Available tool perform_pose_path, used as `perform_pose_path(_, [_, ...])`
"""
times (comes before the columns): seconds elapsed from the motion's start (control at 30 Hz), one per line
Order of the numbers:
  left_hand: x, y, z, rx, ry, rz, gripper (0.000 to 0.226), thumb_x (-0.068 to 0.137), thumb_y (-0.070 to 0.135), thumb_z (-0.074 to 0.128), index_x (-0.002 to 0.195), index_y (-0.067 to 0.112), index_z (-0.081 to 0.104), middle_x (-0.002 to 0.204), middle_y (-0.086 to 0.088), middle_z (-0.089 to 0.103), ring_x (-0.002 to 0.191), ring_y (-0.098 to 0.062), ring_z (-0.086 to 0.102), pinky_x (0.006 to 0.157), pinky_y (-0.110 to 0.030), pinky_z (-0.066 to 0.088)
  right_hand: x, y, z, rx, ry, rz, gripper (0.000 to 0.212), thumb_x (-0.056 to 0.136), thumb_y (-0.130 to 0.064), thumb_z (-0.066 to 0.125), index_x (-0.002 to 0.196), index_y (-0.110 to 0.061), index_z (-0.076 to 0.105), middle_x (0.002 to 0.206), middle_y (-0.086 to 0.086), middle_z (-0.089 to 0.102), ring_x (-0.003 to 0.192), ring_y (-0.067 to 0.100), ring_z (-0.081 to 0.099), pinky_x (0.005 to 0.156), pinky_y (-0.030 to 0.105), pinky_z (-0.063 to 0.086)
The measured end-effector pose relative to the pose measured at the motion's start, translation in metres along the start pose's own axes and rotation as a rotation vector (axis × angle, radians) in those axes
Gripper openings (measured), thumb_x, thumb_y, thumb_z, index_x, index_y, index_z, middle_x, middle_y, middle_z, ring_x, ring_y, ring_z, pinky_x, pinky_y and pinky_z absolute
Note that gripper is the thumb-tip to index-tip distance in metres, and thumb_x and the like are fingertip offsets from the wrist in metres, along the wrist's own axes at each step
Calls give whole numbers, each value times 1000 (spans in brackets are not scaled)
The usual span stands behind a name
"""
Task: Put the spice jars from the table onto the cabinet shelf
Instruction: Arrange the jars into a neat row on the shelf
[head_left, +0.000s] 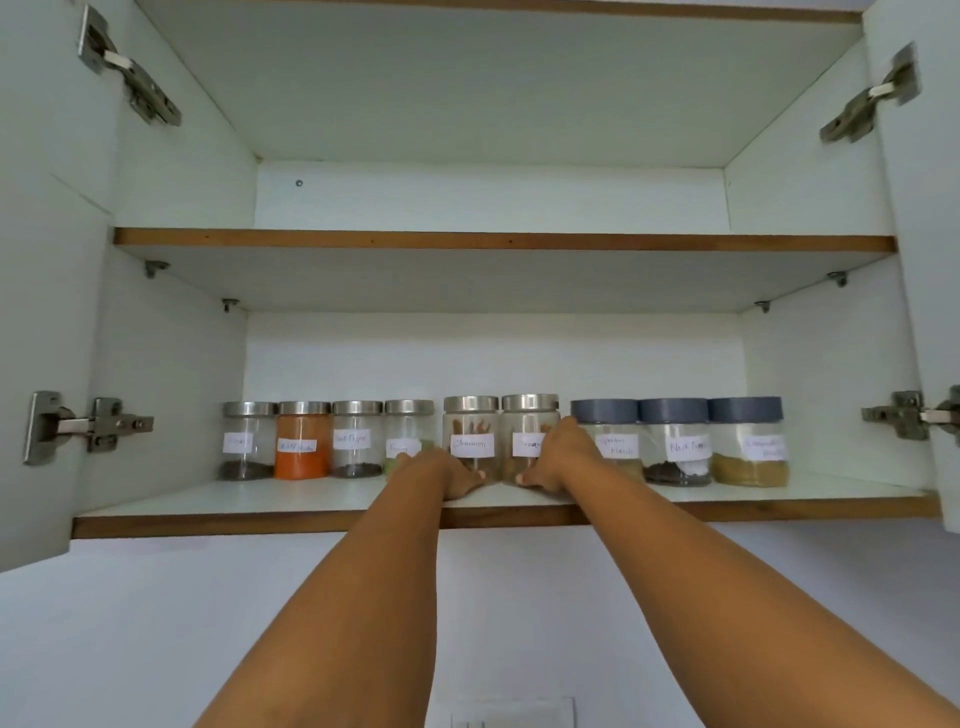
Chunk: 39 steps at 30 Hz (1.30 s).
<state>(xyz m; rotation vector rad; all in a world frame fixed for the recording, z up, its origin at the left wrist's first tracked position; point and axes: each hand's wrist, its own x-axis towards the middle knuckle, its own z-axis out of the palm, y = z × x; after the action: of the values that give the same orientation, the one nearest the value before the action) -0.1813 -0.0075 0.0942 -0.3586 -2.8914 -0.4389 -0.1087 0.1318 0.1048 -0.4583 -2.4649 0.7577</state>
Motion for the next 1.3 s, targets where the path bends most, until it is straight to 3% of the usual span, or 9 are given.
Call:
perform_pose_path(0.2, [44, 0, -7, 45, -28, -58, 81, 84, 65, 53, 148, 18, 37, 138, -9, 50, 128, -29, 47, 104, -39, 37, 61, -18, 15, -99, -171, -43, 42, 89, -12, 63, 128, -1, 51, 122, 13, 60, 76, 18, 56, 47, 15, 37])
perform_pose_path(0.33, [66, 7, -17, 161, 73, -2, 54, 90, 35, 64, 137, 15, 48, 118, -6, 57, 114, -24, 55, 95, -35, 43, 77, -29, 11, -312, -260, -35, 50, 94, -24, 62, 137, -5, 46, 131, 9, 56, 107, 19, 59, 79, 25, 42])
perform_pose_path(0.5, [96, 3, -7, 246, 80, 13, 32, 90, 26, 61, 119, 11, 64, 92, -3, 56, 92, -20, 58, 80, -29, 46, 103, -20, 23, -418, -223, -68, 46, 96, -23, 58, 137, -6, 48, 132, 8, 55, 109, 20, 58, 60, 20, 39])
perform_pose_path(0.6, [102, 0, -7, 273, 91, -2, 28, 91, 23, 60, 117, 11, 63, 82, -1, 51, 85, -18, 53, 76, -29, 44, 108, -22, 22, -459, -226, -53, 54, 93, -31, 63, 139, -7, 47, 129, 8, 57, 93, 18, 55, 71, 26, 42])
perform_pose_path(0.77, [98, 12, 2, 229, 91, 72, 56, 83, 34, 68, 133, 15, 51, 118, -4, 58, 102, -24, 57, 88, -34, 49, 98, -22, 19, -589, -204, -127, 57, 93, -42, 60, 137, -8, 47, 134, 6, 56, 119, 19, 57, 86, 25, 44])
perform_pose_path(0.9, [92, 16, 16, 177, -5, 66, 84, 91, 47, 54, 157, 21, 8, 159, -12, 24, 136, -36, 40, 111, -46, 34, 96, -21, 21, -641, -224, -132, 54, 95, -39, 58, 138, -9, 47, 135, 6, 55, 113, 17, 58, 88, 24, 42])
perform_pose_path(1.0, [85, 13, 17, 189, -19, 55, 74, 96, 53, 42, 157, 21, 14, 158, -9, 28, 140, -33, 35, 114, -44, 28, 97, -21, 22, -648, -211, -139, 53, 95, -39, 58, 138, -8, 47, 132, 7, 56, 106, 18, 58, 85, 25, 42])
perform_pose_path(1.1, [84, 11, 19, 195, -72, -18, 89, 85, 67, 43, 156, 22, 16, 157, -8, 29, 140, -31, 35, 113, -44, 29, 100, -18, 24, -598, -217, -124, 56, 94, -40, 59, 136, -6, 47, 130, 10, 58, 106, 19, 59, 80, 26, 41])
perform_pose_path(1.3, [81, 10, 16, 189, -108, -5, 82, 86, 68, 41, 154, 25, 26, 154, -7, 35, 137, -30, 38, 110, -43, 31, 102, -18, 28, -594, -177, -153, 60, 93, -44, 58, 137, -5, 45, 131, 10, 57, 118, 22, 57, 95, 28, 43])
